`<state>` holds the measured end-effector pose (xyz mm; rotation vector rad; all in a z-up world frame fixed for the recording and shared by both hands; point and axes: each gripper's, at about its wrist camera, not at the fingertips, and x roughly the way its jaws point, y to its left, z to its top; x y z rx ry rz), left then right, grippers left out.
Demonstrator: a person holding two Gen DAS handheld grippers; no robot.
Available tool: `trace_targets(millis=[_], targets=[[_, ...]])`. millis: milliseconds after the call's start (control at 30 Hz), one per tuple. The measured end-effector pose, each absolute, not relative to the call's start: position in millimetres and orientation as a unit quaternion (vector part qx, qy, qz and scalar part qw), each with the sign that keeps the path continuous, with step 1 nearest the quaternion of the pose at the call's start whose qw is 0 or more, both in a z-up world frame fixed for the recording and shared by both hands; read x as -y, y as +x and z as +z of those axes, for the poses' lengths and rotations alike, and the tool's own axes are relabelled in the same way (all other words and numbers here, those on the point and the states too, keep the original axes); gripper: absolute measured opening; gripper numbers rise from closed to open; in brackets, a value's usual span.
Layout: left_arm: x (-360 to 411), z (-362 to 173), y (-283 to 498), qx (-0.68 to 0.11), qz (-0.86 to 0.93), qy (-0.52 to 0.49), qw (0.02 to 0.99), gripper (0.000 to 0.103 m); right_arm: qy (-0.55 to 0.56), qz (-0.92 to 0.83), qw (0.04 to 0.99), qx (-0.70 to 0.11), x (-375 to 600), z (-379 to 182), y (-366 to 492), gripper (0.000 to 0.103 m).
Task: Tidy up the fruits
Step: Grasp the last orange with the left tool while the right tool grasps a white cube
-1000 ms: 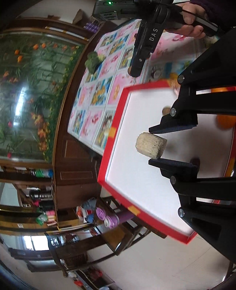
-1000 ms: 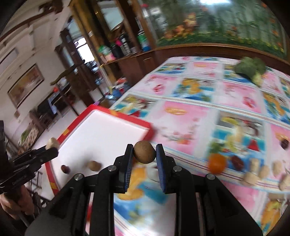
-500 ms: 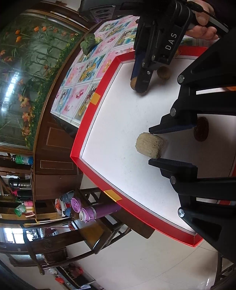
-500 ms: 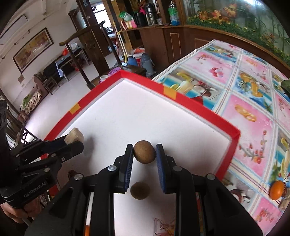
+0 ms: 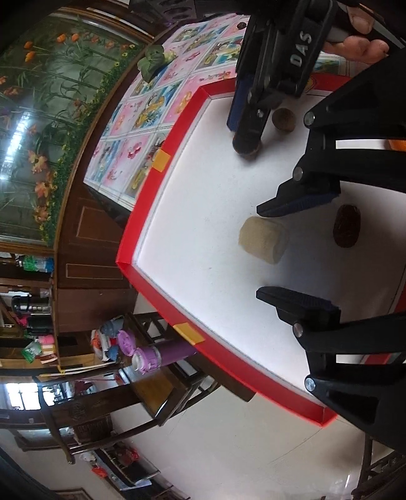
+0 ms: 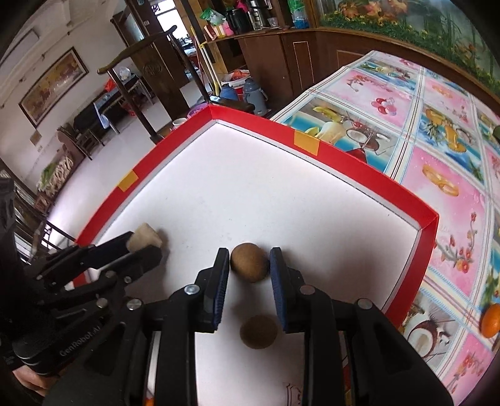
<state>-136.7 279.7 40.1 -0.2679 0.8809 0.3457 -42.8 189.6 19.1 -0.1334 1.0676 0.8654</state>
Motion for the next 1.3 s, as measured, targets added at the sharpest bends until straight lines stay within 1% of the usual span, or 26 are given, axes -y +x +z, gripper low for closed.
trace_targets(millis=[67,200,267,333,433,600,733,867,1033,1133,1300], targets=[[-274.4,50.4,-141.1,-0.408,0.172,-0.124,0.888,0.05,-0.044,0.402,0.773,-0.488,-180.9,24.3,-43.2,0.042],[-247.0,71.5,-143.6,-0.386,0.148,-0.105,0.905,0.054,-0.007,0.405,0.798,-0.447,-147.6,48.0,-46.2,0.043],[-224.4,80.2,-142.9,-0.377,0.126,-0.087,0.914,0.061,0.0,0.394,0.813,-0.429,-127.9,57.8,-46.1,0.043],[-201.8,85.5,-140.8,-0.374,0.097,-0.072,0.919,0.062,0.007,0.382,0.824,-0.417,-105.5,64.5,-47.0,0.043],[-166.4,89.5,-136.0,-0.377,0.053,-0.048,0.924,0.062,0.031,0.357,0.839,-0.41,-58.1,69.6,-44.4,0.043],[-116.4,87.4,-120.9,-0.392,-0.004,-0.02,0.92,0.063,0.042,0.294,0.868,-0.398,26.5,69.9,-46.7,0.043],[-75.8,79.9,-107.7,-0.405,-0.036,0.004,0.913,0.063,0.049,0.224,0.891,-0.392,96.3,65.7,-46.8,0.043],[-49.0,67.9,-99.4,-0.423,-0.055,0.015,0.904,0.063,0.062,0.167,0.897,-0.404,157.2,51.9,-43.9,0.043],[-32.8,52.7,-84.4,-0.446,-0.055,0.031,0.893,0.063,0.069,0.144,0.89,-0.428,187.5,30.9,-37.4,0.043],[-31.7,46.9,-77.5,-0.456,-0.048,0.028,0.888,0.063,0.067,0.144,0.88,-0.447,188.8,20.0,-29.8,0.043],[-31.1,42.6,-63.0,-0.462,-0.037,0.028,0.886,0.063,0.049,0.147,0.881,-0.447,177.7,14.6,-19.6,0.043]])
